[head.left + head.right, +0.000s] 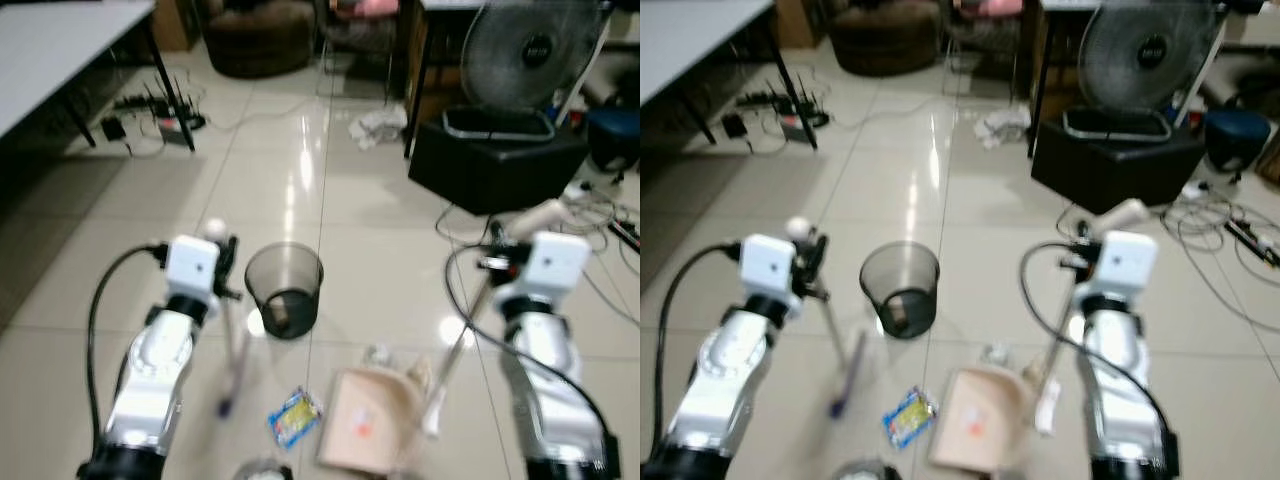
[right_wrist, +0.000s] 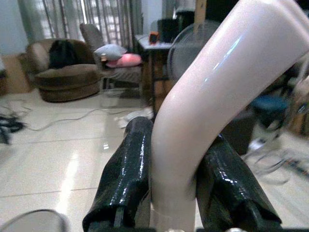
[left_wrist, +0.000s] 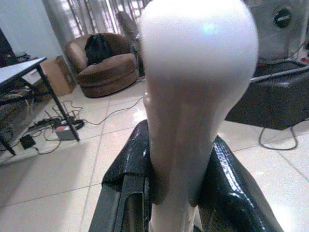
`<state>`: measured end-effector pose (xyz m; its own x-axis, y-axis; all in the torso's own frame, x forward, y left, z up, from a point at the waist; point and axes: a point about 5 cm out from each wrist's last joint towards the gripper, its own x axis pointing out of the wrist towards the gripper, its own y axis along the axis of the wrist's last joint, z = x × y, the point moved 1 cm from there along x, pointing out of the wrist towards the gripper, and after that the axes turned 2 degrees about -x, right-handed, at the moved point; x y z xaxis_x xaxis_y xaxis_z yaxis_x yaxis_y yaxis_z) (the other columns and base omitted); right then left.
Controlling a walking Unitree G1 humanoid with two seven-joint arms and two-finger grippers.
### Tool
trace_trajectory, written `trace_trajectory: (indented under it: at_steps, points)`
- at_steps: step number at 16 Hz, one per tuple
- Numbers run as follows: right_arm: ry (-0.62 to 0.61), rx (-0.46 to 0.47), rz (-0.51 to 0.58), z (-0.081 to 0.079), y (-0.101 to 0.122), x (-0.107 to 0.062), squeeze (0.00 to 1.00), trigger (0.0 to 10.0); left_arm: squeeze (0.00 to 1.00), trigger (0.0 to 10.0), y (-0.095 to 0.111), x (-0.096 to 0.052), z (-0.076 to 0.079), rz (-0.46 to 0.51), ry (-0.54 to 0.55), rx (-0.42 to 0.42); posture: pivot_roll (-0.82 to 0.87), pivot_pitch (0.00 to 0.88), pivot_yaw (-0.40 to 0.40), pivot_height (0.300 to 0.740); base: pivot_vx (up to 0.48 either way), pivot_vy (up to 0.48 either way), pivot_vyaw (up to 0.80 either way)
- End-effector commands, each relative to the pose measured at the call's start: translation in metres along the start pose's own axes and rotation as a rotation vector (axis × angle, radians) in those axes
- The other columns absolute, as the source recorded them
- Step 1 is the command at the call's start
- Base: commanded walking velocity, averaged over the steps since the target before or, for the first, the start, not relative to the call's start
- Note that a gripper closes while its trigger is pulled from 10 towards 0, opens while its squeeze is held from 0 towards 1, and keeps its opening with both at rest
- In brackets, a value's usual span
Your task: Sweep floor
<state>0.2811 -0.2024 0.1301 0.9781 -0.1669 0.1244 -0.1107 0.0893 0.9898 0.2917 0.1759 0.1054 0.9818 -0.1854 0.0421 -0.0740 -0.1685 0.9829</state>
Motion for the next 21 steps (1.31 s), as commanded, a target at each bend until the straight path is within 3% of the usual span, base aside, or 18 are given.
trace_trajectory:
  at_steps: [1,3,6,10,11,13,17,21]
  points:
    - [0.016,-0.03,0.059,-0.008,0.008,0.006,0.0,10.0,0.0,10.0,0.006,0.005,-0.009,0.023,0.022,0.054,0.03,0.055,0.061,0.74,0.0,0.0,0.0]
    - [0.034,-0.09,0.07,-0.009,0.004,0.012,0.0,10.0,0.0,10.0,0.004,0.009,-0.012,0.009,0.048,0.056,0.05,0.068,0.059,0.74,0.0,0.0,0.0]
    - [0.07,-0.081,0.117,-0.015,0.003,0.027,0.0,10.0,0.0,10.0,0.0,0.014,-0.022,-0.009,0.134,0.049,0.04,0.108,0.075,0.74,0.0,0.0,0.0]
    - [0.094,-0.118,0.202,-0.023,0.013,0.045,0.0,10.0,0.0,10.0,-0.004,0.022,-0.019,0.003,0.136,0.036,0.05,0.176,0.049,0.74,0.0,0.0,0.0]
    - [0.104,-0.089,0.225,-0.025,0.014,0.047,0.0,10.0,0.0,10.0,-0.007,0.024,-0.018,0.003,0.142,0.043,0.06,0.19,0.04,0.74,0.0,0.0,0.0]
    - [0.128,-0.083,0.242,-0.033,0.01,0.05,0.0,10.0,0.0,10.0,-0.008,0.029,-0.018,0.011,0.139,0.023,0.08,0.245,0.049,0.74,0.0,0.0,0.0]
    - [0.158,-0.036,0.28,-0.055,0.007,0.043,0.0,10.0,0.0,10.0,-0.008,0.025,-0.018,0.034,0.091,0.05,0.11,0.296,0.075,0.74,0.0,0.0,0.0]
    - [0.188,-0.057,0.315,-0.073,0.001,0.036,0.0,10.0,0.0,10.0,-0.007,0.021,-0.004,0.065,0.048,0.038,0.14,0.326,0.079,0.74,0.0,0.0,0.0]
